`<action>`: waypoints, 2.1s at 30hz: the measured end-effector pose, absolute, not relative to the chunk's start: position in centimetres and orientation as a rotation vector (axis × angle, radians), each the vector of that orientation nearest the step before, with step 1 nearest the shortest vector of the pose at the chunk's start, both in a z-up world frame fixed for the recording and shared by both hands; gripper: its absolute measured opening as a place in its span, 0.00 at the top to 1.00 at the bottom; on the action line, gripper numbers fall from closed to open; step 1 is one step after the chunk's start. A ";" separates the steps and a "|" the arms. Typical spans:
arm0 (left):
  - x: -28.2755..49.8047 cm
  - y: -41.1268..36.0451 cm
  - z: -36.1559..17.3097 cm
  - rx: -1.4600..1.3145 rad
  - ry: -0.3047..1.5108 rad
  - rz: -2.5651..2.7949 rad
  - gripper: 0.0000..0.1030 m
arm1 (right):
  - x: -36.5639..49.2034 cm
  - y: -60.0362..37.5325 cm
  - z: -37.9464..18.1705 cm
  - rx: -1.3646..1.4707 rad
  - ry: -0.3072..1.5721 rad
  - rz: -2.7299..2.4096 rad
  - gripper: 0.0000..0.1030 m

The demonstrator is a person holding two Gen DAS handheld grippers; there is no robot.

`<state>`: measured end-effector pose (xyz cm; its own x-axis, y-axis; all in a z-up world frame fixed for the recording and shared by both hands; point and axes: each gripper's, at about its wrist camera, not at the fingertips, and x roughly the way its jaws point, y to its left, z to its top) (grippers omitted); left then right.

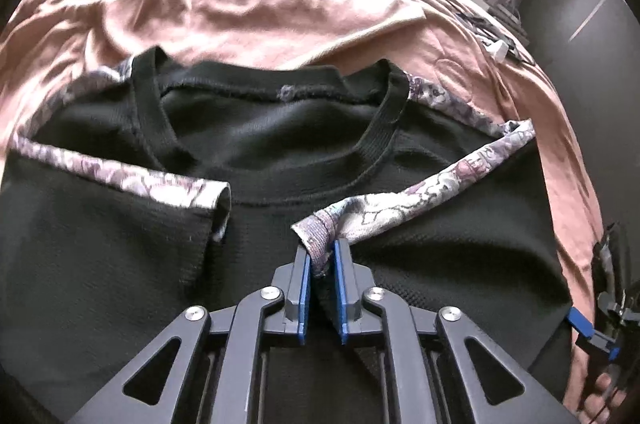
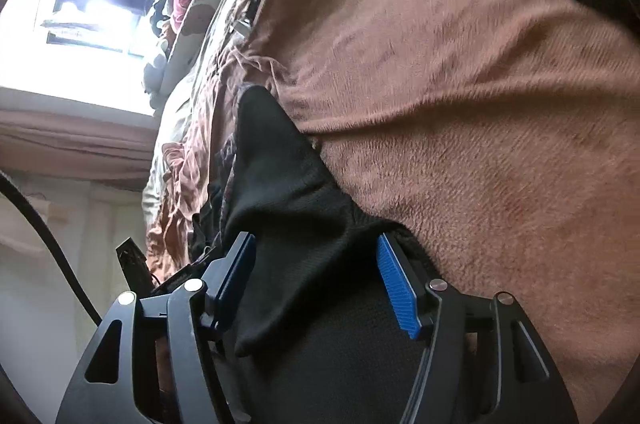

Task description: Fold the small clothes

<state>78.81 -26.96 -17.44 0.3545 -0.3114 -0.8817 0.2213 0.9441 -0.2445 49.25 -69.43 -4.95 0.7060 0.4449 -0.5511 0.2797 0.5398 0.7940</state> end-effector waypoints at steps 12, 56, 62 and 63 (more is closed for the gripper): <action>72.6 -28.1 -17.0 -0.131 1.219 -0.443 0.66 | 50.8 -66.4 -3.6 0.697 0.852 0.044 0.46; 61.7 -22.8 -8.9 -0.056 1.084 -0.428 0.32 | 43.2 -63.4 3.5 0.492 0.783 0.058 0.43; 58.4 -18.3 -5.0 -0.067 1.000 -0.418 0.13 | 37.1 -60.7 7.2 0.376 0.716 0.102 0.17; 57.9 -17.7 -4.6 -0.074 0.991 -0.417 0.12 | 36.4 -60.4 7.5 0.363 0.715 0.103 0.15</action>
<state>57.92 -17.72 -4.61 0.4761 -0.3737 -0.7960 0.3073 0.9188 -0.2475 36.35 -60.36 7.47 0.7527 0.2146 -0.6224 0.0310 0.9328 0.3591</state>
